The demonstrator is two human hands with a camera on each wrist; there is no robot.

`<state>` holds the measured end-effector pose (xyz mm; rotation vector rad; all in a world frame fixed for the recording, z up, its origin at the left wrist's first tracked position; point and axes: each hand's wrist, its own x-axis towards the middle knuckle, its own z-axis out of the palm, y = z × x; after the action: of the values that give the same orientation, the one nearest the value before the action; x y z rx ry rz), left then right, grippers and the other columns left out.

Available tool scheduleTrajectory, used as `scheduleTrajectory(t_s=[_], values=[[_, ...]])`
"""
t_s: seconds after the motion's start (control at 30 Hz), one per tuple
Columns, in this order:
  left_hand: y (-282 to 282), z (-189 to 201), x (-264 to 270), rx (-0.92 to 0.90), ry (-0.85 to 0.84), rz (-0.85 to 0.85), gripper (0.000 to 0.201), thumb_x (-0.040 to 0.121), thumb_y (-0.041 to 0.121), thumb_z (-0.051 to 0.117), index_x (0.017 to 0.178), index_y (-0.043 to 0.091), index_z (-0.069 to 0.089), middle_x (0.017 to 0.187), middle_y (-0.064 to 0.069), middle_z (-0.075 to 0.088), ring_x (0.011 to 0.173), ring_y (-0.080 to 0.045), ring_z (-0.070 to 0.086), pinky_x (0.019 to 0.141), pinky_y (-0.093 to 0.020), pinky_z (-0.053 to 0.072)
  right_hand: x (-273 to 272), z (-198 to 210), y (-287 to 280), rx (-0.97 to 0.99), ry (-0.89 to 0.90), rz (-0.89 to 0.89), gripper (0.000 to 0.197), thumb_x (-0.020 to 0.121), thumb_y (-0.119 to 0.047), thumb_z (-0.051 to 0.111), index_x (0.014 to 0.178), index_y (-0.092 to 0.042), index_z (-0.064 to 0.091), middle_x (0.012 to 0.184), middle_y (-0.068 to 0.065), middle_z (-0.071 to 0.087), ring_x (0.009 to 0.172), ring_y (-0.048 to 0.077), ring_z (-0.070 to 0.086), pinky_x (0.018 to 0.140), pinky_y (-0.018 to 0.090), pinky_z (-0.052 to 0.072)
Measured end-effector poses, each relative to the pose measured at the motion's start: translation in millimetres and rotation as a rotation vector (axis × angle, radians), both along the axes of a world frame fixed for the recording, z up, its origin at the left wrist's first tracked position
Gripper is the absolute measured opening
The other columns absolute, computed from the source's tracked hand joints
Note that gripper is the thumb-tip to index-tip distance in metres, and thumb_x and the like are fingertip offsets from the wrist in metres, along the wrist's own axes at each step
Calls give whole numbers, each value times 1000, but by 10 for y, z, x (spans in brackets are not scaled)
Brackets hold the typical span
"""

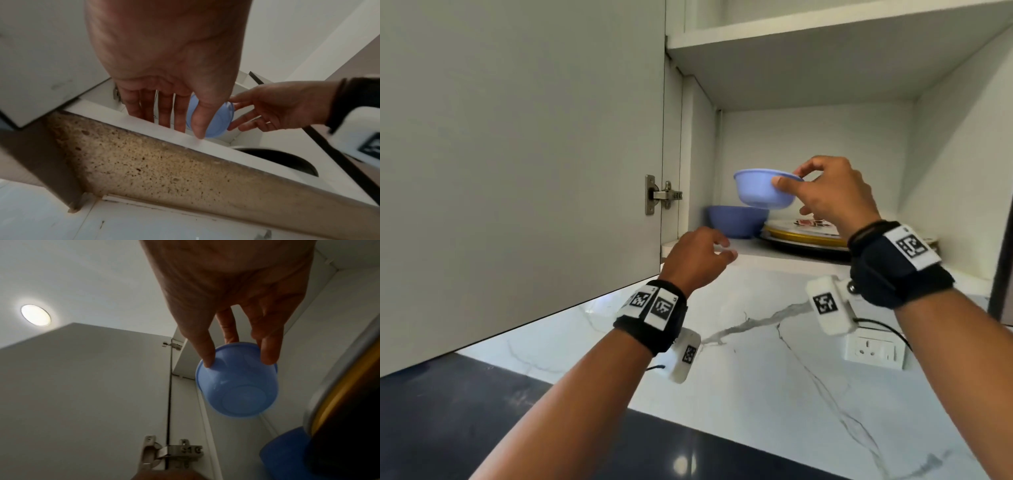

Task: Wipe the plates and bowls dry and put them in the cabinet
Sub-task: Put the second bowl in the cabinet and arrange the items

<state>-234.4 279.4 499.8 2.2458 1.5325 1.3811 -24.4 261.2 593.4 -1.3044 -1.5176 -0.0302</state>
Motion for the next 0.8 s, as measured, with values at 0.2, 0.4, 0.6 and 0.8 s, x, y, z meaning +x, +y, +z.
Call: scheduleTrajectory(t_s=[0.2,0.4,0.6,0.8], values=[[36,51,8,-58,6,7,23,96,34,73,115,21,78,123,1,74,118,-19,65,88,-24,44,-136,325,362,-130,-46,-71,44,75,-57,81,95,-20,69,91,3,74,70,24,74,85,44,61],[55,70,-32,-77,17,-3,25,97,35,73,117,22,78,125,-1,73,119,-20,65,89,-24,44,-360,518,698,-208,-47,-101,54,76,-50,82,112,-13,66,108,8,72,70,26,74,81,40,62],[53,85,-58,-85,-1,-15,23,96,33,75,115,22,80,122,-1,75,115,-20,66,87,-22,43,-447,526,976,-308,-29,-73,58,71,-41,89,111,-8,65,104,15,72,84,33,74,86,47,61],[78,65,-56,-85,-33,-25,24,97,31,74,117,20,79,124,-1,74,118,-18,64,87,-20,40,-443,535,1193,-371,-41,-71,55,73,-31,89,113,-2,65,105,21,70,95,39,72,91,49,59]])
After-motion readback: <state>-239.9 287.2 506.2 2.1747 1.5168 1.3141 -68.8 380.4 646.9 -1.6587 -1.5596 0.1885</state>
